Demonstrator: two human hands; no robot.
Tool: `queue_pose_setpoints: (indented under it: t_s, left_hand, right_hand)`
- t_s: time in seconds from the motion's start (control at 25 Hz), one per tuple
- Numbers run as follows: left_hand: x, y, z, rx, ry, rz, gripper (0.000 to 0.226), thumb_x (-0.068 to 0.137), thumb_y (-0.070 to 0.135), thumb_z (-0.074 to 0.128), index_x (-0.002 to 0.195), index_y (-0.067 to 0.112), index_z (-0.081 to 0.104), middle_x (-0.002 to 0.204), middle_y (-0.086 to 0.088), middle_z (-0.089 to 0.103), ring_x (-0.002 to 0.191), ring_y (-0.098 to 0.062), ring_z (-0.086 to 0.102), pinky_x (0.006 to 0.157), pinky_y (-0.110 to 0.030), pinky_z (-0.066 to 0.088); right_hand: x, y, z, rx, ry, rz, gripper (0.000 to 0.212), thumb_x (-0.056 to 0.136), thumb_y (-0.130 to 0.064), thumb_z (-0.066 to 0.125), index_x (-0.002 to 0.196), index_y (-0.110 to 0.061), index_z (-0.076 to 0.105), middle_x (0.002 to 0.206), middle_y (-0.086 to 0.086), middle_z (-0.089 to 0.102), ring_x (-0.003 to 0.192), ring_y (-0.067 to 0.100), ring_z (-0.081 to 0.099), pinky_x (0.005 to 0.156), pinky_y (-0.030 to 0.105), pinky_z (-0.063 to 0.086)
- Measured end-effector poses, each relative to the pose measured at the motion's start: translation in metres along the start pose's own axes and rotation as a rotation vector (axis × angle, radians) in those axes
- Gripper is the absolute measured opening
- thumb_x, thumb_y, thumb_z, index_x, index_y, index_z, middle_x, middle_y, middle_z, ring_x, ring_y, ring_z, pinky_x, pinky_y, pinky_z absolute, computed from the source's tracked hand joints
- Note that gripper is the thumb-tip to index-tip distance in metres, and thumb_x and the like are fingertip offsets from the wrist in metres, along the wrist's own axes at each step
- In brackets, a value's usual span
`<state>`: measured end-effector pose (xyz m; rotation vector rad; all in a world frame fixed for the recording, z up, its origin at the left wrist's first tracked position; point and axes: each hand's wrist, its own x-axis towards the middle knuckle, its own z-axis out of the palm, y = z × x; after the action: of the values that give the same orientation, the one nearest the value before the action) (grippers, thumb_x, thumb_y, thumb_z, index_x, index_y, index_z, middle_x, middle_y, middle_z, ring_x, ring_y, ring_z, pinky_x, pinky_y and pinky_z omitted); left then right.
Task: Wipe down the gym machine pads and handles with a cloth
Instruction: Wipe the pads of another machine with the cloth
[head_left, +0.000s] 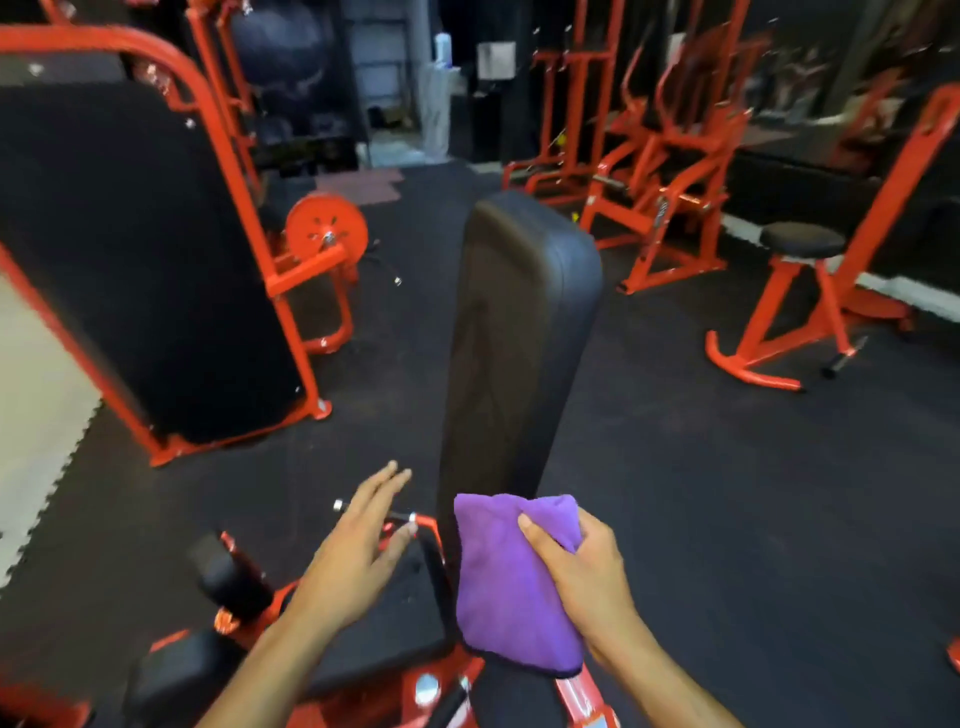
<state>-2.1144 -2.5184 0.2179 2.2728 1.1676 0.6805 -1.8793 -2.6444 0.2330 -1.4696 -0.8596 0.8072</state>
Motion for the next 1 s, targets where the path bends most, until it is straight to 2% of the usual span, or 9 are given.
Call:
queue_pose_setpoints:
  t_s: [0.12, 0.24, 0.32, 0.44, 0.56, 0.68, 0.8, 0.88, 1.0]
  left_hand:
    - [0.075, 0.021, -0.021, -0.008, 0.109, 0.180, 0.062, 0.106, 0.034, 0.051, 0.162, 0.030, 0.026, 0.170, 0.019, 0.013, 0.149, 0.012, 0.017, 0.120, -0.021, 0.021]
    - [0.133, 0.061, -0.034, -0.050, 0.156, 0.384, 0.060, 0.109, 0.026, 0.046, 0.163, 0.019, 0.023, 0.171, 0.008, 0.014, 0.156, 0.000, 0.011, 0.123, -0.014, 0.010]
    - [0.163, 0.084, -0.038, -0.013, 0.158, 0.542, 0.063, 0.107, 0.025, 0.045, 0.164, 0.013, 0.020, 0.172, 0.002, 0.012, 0.158, -0.008, 0.008, 0.127, -0.025, 0.009]
    - [0.203, 0.104, -0.045, 0.079, 0.146, 0.775, 0.068, 0.107, 0.025, 0.044, 0.164, 0.009, 0.011, 0.173, -0.003, 0.002, 0.160, -0.019, -0.001, 0.130, -0.040, 0.004]
    - [0.239, 0.112, -0.042, 0.109, 0.181, 0.968, 0.070, 0.107, 0.029, 0.041, 0.164, 0.011, 0.004, 0.173, -0.005, -0.004, 0.160, -0.026, 0.000, 0.130, -0.048, 0.001]
    - [0.263, 0.119, -0.010, 0.028, 0.252, 1.049, 0.066, 0.110, 0.040, 0.027, 0.165, 0.017, -0.002, 0.174, -0.002, -0.006, 0.160, -0.027, -0.001, 0.129, -0.052, 0.001]
    - [0.279, 0.115, 0.019, -0.090, 0.387, 1.053, 0.065, 0.109, 0.046, 0.015, 0.165, 0.016, -0.001, 0.174, -0.002, -0.004, 0.160, -0.027, 0.001, 0.129, -0.050, 0.001]
    - [0.284, 0.108, 0.027, -0.097, 0.434, 1.103, 0.066, 0.109, 0.046, 0.013, 0.165, 0.013, 0.001, 0.174, -0.002, -0.003, 0.160, -0.026, 0.001, 0.129, -0.049, 0.002]
    - [0.286, 0.111, 0.027, -0.133, 0.419, 1.128, 0.067, 0.109, 0.048, 0.011, 0.165, 0.014, 0.000, 0.173, 0.000, -0.004, 0.160, -0.024, 0.001, 0.129, -0.048, 0.002]
  right_hand:
    - [0.016, -0.038, -0.001, 0.235, 0.254, -0.005, 0.015, 0.086, -0.030, 0.077, 0.091, -0.015, 0.074, 0.089, 0.000, 0.078, 0.086, 0.014, 0.073, 0.074, 0.034, 0.057]
    - [0.024, -0.063, -0.005, 0.396, 0.389, 0.014, 0.011, 0.093, -0.021, 0.071, 0.095, -0.012, 0.076, 0.096, 0.009, 0.077, 0.098, 0.030, 0.072, 0.088, 0.047, 0.056]
    - [0.019, -0.068, 0.000, 0.420, 0.475, -0.014, 0.012, 0.095, -0.018, 0.066, 0.096, -0.011, 0.076, 0.097, 0.011, 0.077, 0.100, 0.034, 0.071, 0.091, 0.050, 0.055]
    - [0.006, -0.079, 0.007, 0.456, 0.794, -0.152, 0.009, 0.094, -0.021, 0.069, 0.094, -0.014, 0.073, 0.087, -0.002, 0.076, 0.094, 0.028, 0.069, 0.079, 0.036, 0.057]
    - [0.005, -0.110, 0.015, 0.375, 0.991, -0.451, 0.024, 0.088, -0.052, 0.067, 0.099, -0.030, 0.068, 0.098, -0.012, 0.071, 0.100, 0.019, 0.066, 0.084, 0.030, 0.053]
    - [0.051, -0.146, 0.028, 0.105, 0.995, -0.736, 0.015, 0.094, -0.041, 0.056, 0.108, -0.042, 0.062, 0.123, -0.016, 0.060, 0.120, 0.009, 0.058, 0.102, 0.026, 0.044]
    - [0.128, -0.163, 0.037, -0.301, 0.801, -0.803, 0.021, 0.097, -0.027, 0.057, 0.118, -0.024, 0.061, 0.148, -0.002, 0.042, 0.139, 0.015, 0.043, 0.112, 0.039, 0.039]
    - [0.155, -0.161, 0.032, -0.418, 0.725, -0.759, 0.028, 0.099, -0.033, 0.053, 0.121, -0.019, 0.062, 0.149, -0.001, 0.043, 0.138, 0.018, 0.046, 0.107, 0.044, 0.042]
    - [0.150, -0.125, 0.035, -0.453, 0.839, -0.870, 0.034, 0.098, -0.025, 0.054, 0.127, -0.010, 0.062, 0.143, 0.006, 0.053, 0.130, 0.027, 0.051, 0.107, 0.042, 0.040]
